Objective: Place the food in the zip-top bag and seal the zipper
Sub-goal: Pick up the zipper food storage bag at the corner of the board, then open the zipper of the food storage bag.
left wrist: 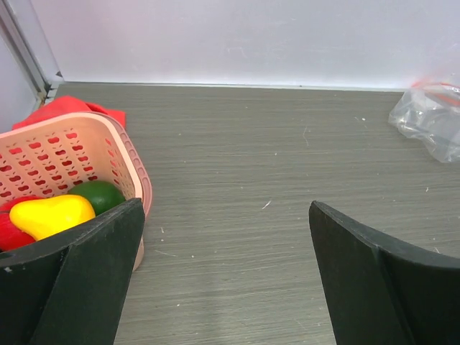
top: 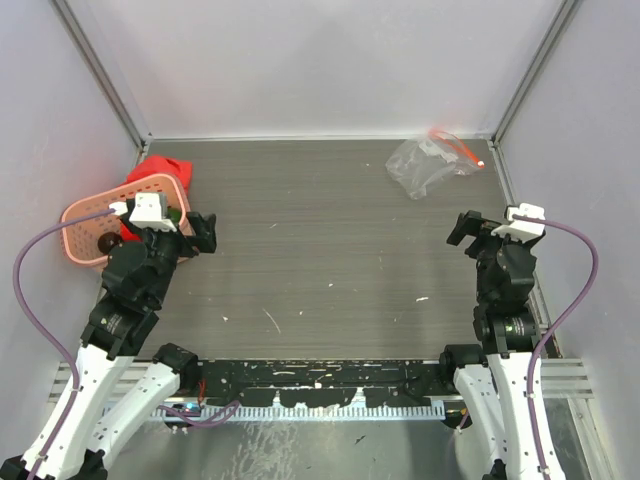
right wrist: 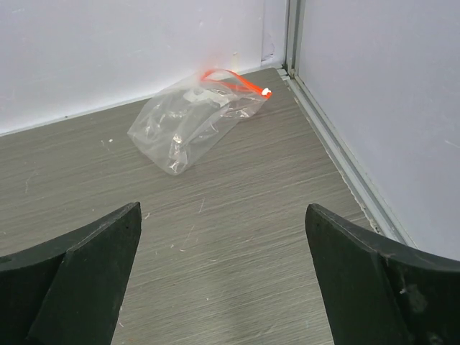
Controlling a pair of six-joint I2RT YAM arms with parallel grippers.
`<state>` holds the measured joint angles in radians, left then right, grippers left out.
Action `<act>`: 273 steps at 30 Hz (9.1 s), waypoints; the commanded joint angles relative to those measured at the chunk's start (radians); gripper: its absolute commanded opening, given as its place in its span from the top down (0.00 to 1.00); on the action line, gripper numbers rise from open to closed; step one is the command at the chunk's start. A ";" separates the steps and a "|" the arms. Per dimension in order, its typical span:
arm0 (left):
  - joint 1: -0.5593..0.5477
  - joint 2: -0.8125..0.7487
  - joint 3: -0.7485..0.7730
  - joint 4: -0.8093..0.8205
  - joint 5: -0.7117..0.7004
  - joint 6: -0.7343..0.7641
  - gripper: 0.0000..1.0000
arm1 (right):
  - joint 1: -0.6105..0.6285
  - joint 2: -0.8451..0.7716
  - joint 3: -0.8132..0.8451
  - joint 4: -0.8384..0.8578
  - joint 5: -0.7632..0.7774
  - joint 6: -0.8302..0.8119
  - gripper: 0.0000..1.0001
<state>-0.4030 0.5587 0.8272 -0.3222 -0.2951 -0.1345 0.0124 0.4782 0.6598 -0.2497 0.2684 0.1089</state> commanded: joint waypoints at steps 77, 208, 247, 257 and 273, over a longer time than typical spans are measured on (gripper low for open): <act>-0.020 0.081 0.080 0.042 0.240 -0.113 0.02 | -0.119 1.065 0.234 0.639 -0.603 0.402 0.99; -0.192 0.265 -0.058 0.150 1.126 0.830 1.00 | 0.322 0.751 0.341 0.067 -1.222 0.052 0.35; -0.198 0.313 -0.061 0.394 0.624 -0.341 0.02 | 0.587 0.544 0.391 -0.140 -0.169 0.117 0.99; -0.198 0.402 0.136 0.165 0.680 -0.513 0.02 | 0.727 0.566 0.375 -0.093 0.104 0.192 0.99; -0.255 0.491 0.125 0.187 0.528 -0.851 0.00 | 1.028 0.718 0.360 0.057 0.501 0.259 0.99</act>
<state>-0.6243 1.0542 0.9325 -0.1654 0.3157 -0.9436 1.0088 1.1824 1.0054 -0.3073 0.6502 0.3313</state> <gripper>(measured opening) 0.994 0.041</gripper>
